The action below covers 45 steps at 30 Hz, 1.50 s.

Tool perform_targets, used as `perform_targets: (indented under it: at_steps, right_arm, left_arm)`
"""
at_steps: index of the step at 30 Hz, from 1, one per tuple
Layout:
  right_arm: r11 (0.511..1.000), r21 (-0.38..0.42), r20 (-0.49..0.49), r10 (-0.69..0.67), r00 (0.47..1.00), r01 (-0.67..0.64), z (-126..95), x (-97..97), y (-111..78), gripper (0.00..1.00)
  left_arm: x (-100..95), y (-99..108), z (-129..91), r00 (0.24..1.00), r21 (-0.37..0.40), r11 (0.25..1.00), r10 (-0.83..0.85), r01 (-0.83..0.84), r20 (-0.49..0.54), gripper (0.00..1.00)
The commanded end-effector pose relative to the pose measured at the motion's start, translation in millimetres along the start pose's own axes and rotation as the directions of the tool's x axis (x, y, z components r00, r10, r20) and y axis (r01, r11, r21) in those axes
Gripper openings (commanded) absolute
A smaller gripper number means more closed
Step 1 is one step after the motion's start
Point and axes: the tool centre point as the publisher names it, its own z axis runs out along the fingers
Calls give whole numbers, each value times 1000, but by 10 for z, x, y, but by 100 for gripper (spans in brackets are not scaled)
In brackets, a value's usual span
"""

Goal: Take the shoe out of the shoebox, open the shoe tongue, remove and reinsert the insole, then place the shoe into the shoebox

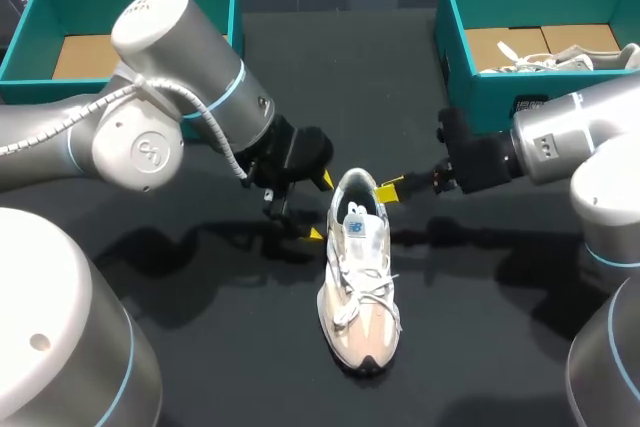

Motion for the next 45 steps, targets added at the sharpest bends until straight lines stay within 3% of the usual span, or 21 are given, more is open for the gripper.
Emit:
perform_targets:
  at_steps: [1,19,29,31,34,39,45]
  right_arm:
    - [1000,11,13,25,1000,-25,-157,-19,-66,43]
    - [967,117,223,195,955,-225,-780,-138,-129,42]
    - [936,164,370,233,899,-310,-1006,-47,2,39]
    - [930,173,399,236,886,-325,-1018,-5,46,31]
    - [916,190,455,237,858,-354,-1011,61,106,1]
    - [890,197,593,226,773,-412,-976,206,192,0]
    - [890,197,593,226,773,-412,-976,206,192,0]
  left_arm:
    - [30,53,-162,1000,2,1000,16,-16,-14,100]
    - [-161,533,-925,989,-48,991,123,-127,-86,100]
    - [-365,794,-1426,982,-92,979,175,-181,-74,100]
    - [-401,843,-1525,981,-103,977,179,-186,-71,100]
    - [-461,915,-1685,978,-108,973,195,-202,-73,100]
    - [-487,975,-1795,969,-127,964,220,-233,-108,100]
    - [-487,975,-1795,969,-127,964,220,-233,-108,100]
